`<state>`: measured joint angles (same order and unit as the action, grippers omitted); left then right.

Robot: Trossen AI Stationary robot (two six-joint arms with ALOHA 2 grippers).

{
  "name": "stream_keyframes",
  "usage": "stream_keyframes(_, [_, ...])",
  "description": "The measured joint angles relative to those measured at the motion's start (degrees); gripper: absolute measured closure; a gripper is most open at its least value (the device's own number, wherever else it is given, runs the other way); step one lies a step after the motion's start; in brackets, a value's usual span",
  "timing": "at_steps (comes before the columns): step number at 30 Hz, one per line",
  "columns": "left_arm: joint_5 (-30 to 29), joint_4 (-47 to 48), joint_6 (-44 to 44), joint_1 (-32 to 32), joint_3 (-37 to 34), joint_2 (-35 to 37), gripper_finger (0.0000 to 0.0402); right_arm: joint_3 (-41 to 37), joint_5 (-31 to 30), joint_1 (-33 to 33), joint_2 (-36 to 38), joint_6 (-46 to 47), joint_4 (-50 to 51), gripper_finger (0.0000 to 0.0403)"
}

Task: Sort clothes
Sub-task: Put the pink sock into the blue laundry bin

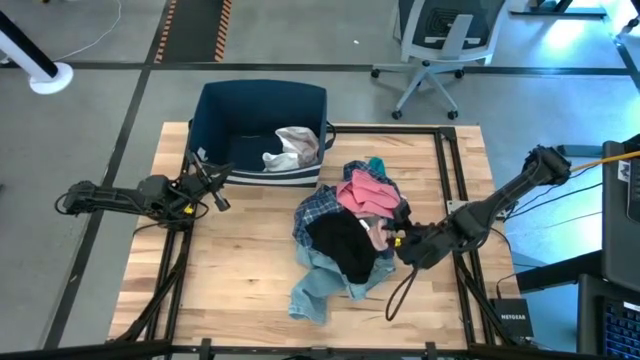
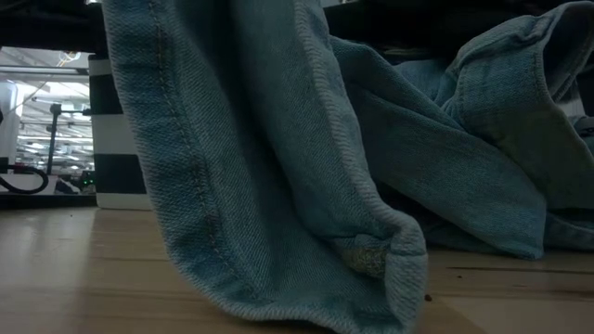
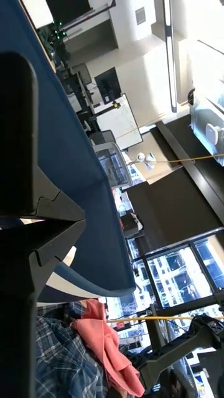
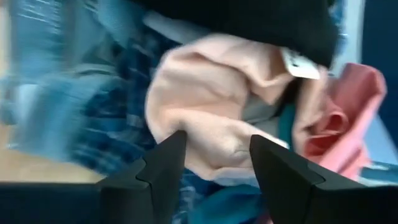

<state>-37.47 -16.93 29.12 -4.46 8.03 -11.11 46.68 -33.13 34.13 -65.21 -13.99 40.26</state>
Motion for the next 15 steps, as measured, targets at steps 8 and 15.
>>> stream_keyframes(8, [-0.02,0.0,-0.09,-0.01,0.0,0.0,0.04,0.0,-7.65,-0.02,-4.33,-2.8,0.32,0.0278])
stream_keyframes(15, [-0.02,0.02,-0.1,0.01,-0.04,0.0,0.04,0.38,-6.88,0.0,-6.01,-5.34,0.41,0.0384])
